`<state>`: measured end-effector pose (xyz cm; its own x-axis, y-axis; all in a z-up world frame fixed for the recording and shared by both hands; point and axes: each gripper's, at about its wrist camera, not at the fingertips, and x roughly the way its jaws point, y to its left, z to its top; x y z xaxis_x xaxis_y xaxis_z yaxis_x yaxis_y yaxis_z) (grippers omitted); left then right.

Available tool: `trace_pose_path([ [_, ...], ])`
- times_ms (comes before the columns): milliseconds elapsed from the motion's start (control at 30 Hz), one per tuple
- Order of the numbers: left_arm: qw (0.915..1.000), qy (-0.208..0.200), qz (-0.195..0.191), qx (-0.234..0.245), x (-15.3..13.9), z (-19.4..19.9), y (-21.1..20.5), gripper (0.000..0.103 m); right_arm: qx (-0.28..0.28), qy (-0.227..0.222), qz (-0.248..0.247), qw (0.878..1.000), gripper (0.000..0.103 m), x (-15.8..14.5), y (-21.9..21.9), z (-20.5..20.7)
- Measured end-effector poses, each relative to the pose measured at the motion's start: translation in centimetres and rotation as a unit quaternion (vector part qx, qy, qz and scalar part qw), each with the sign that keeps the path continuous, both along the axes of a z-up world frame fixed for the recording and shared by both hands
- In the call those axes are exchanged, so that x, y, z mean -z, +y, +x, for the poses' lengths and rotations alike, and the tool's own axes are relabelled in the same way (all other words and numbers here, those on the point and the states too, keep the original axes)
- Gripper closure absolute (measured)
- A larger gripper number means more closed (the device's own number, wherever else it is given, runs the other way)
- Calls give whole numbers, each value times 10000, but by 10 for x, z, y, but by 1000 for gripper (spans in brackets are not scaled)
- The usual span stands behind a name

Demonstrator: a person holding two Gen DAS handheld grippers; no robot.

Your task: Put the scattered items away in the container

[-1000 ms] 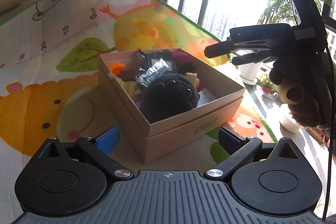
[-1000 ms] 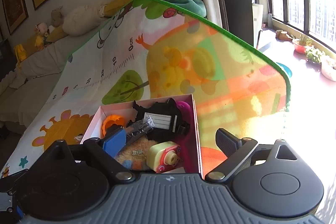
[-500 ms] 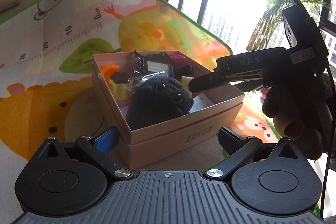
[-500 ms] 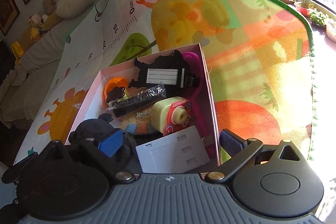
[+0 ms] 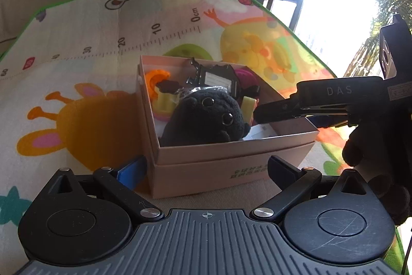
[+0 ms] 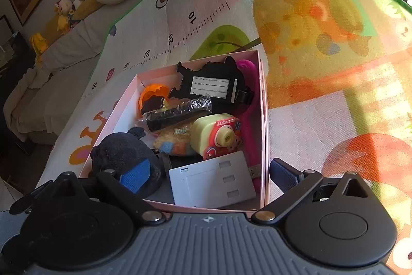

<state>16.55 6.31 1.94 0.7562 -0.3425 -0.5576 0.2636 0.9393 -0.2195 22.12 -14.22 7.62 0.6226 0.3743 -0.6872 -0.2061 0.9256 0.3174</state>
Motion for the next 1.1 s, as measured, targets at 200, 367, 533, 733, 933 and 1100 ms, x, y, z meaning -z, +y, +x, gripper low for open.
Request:
trace_pose_path([
  [200,9944,424,806,-544,7,-39,11,0,344,-508,-169,9980,0,-7,-15,-42],
  [367,9892,704,942,-874,-1,-69,31,0,170,-729,-547,9957,0,0,-19,-90],
  [533,9906,695,875,-784,4,-88,15,0,-20,-680,-1025,9924,0,24,-6,-136],
  [733,9886,354,1257,-751,21,-94,-26,0,236,-516,-1389,9887,0,46,-3,-157],
  [933,9832,48,1378,-1197,26,-94,-31,0,152,-510,-1491,9874,0,51,-10,-157],
  [1100,9833,104,1341,-1229,28,-89,-30,0,253,-571,-1479,9870,0,53,-8,-155],
])
